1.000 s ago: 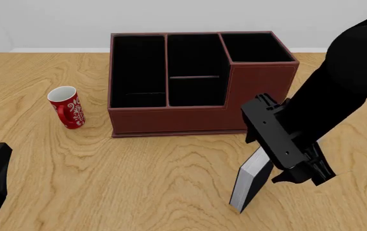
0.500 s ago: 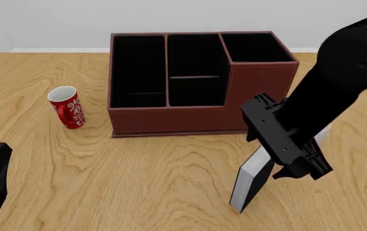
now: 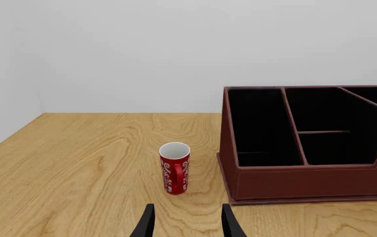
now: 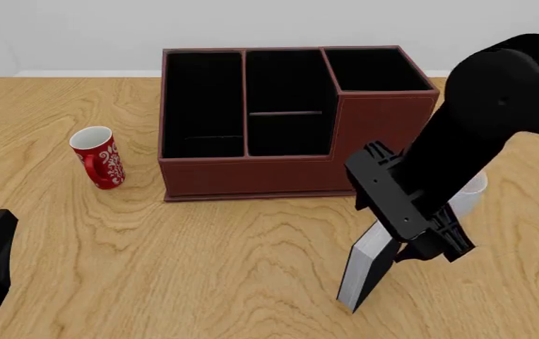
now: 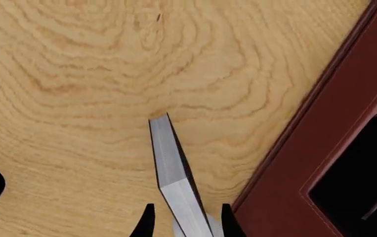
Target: Pick up the book and place it in the right compartment of the caddy.
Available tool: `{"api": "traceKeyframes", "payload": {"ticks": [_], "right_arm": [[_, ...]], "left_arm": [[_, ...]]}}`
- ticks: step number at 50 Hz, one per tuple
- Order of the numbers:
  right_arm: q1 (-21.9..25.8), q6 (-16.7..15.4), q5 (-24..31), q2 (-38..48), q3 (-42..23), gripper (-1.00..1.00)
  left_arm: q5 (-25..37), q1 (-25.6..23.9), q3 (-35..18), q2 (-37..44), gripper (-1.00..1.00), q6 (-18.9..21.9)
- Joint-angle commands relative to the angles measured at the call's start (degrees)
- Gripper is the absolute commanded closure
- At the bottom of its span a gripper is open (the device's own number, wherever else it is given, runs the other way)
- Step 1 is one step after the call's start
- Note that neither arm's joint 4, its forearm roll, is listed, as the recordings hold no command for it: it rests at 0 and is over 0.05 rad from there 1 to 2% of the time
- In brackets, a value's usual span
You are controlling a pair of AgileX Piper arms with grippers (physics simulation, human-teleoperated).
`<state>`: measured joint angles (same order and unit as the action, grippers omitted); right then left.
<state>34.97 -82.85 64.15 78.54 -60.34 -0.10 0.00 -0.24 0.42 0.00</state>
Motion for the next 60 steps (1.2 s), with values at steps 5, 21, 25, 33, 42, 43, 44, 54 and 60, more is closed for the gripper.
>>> {"api": "traceKeyframes", "payload": {"ticks": [5,21,25,33,42,43,44,54,60], "right_arm": [[1.4,0.97,-1.7,1.54,0.73,-1.0],[4.19,3.01,-4.4,3.94,2.4,-1.0],[5.49,4.53,-5.04,4.54,2.69,-1.0],[7.47,6.57,-7.72,5.22,4.74,-1.0],[16.3,16.04,-12.11,3.15,4.78,1.0],[18.68,18.58,-11.53,2.23,4.81,1.0],[21.82,22.56,-11.63,1.11,4.15,1.0],[24.06,28.29,-10.93,-0.34,0.47,1.0],[24.43,34.12,-7.73,-0.41,-6.37,1.0]], "left_arm": [[0.0,0.0,0.0,0.0,-1.0,0.0],[0.0,0.0,0.0,0.0,-1.0,0.0],[0.0,0.0,0.0,0.0,-1.0,0.0],[0.0,0.0,0.0,0.0,-1.0,0.0],[0.0,0.0,0.0,0.0,-1.0,0.0],[0.0,0.0,0.0,0.0,-1.0,0.0],[0.0,0.0,0.0,0.0,-1.0,0.0],[0.0,0.0,0.0,0.0,-1.0,0.0],[0.0,0.0,0.0,0.0,-1.0,0.0]]}}
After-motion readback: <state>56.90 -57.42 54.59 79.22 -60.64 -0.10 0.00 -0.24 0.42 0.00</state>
